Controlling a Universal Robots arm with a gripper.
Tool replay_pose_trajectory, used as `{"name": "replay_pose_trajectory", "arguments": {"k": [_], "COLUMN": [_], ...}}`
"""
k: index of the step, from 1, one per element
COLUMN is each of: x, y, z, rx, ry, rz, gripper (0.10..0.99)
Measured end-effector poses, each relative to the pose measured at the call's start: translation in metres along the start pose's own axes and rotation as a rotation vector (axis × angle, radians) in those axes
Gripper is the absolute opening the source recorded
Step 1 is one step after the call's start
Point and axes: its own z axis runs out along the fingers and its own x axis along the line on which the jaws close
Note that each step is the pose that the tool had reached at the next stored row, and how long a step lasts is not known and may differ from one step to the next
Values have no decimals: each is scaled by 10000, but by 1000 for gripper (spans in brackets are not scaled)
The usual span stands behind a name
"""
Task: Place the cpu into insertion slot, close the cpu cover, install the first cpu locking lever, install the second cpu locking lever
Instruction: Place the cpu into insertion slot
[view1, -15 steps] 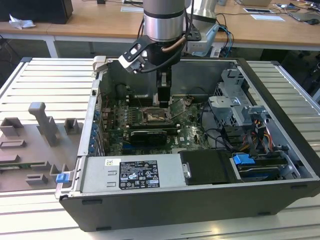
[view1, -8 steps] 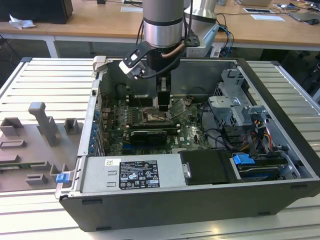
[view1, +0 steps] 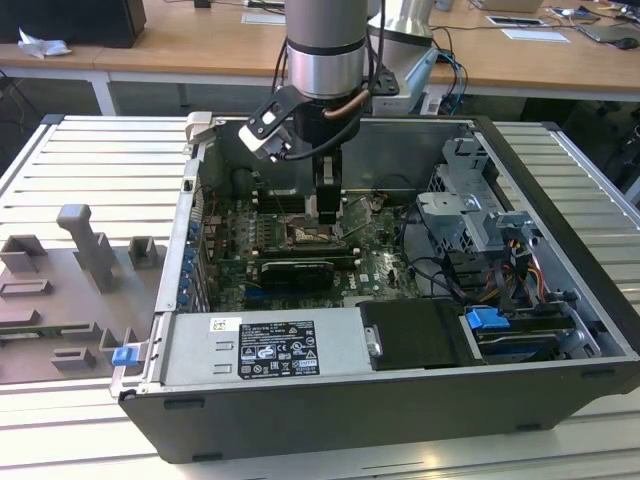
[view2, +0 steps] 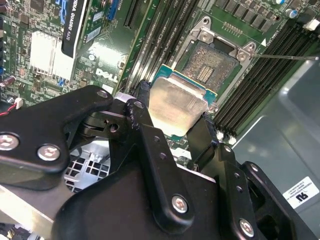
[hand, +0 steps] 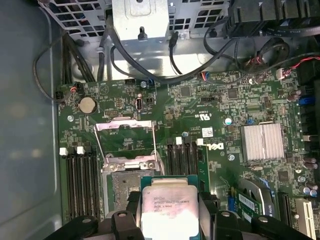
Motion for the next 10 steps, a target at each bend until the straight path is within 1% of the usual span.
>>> {"name": "replay_pose_trajectory", "arguments": {"k": [4,10], "x": [0,-1], "y": [-2,-6], "z": [16,65], "rx": [0,0], "ry": [1,3], "rz": [0,1], "gripper": [541,541]}}
